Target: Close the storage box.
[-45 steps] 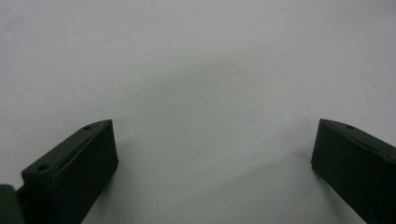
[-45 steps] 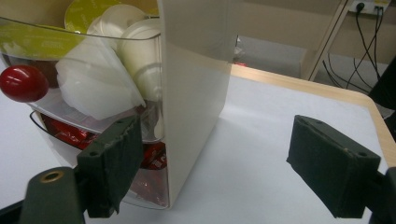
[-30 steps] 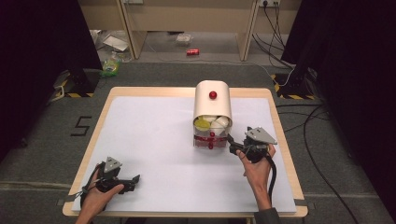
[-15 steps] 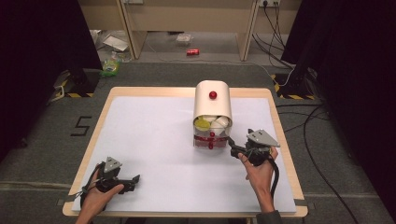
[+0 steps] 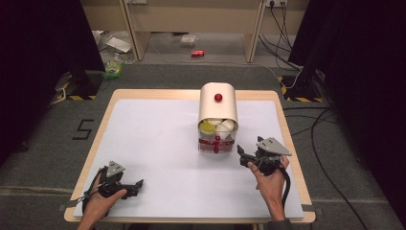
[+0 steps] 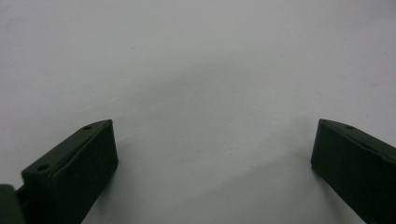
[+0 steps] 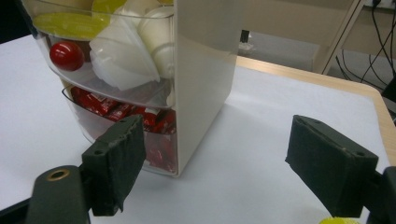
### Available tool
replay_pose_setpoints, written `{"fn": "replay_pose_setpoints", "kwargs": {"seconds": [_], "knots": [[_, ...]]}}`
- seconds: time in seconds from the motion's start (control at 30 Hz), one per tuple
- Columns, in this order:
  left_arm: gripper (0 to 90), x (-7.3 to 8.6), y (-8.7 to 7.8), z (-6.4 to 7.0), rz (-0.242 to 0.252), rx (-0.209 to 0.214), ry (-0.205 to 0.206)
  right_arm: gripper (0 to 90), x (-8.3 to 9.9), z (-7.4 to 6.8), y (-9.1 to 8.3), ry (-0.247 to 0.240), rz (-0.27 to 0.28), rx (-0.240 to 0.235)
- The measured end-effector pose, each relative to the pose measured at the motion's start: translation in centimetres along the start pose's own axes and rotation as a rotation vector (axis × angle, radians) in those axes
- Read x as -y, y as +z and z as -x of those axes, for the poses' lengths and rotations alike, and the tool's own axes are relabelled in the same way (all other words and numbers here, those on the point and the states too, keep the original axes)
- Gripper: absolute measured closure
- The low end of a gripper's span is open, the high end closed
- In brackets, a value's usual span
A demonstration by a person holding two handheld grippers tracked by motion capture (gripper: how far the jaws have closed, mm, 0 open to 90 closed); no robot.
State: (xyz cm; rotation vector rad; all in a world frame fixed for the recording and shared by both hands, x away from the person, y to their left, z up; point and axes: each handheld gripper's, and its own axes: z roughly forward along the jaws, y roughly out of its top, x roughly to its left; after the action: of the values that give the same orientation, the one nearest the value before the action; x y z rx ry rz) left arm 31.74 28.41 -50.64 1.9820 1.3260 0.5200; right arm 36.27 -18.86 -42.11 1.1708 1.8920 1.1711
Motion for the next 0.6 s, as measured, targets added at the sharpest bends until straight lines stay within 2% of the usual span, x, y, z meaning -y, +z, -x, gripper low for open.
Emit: {"fn": "replay_pose_setpoints", "kwargs": {"seconds": [0.33, 0.6], "knots": [[0.0, 0.0, 0.0, 0.0, 0.000, 0.000, 0.000, 20.1, 0.8, 0.5, -1.3, 0.005, -0.004, 0.008], [0.0, 0.0, 0.0, 0.0, 0.000, 0.001, -0.001, 20.2, 1.0, 0.2, -1.6, 0.004, -0.007, -0.003]]}}
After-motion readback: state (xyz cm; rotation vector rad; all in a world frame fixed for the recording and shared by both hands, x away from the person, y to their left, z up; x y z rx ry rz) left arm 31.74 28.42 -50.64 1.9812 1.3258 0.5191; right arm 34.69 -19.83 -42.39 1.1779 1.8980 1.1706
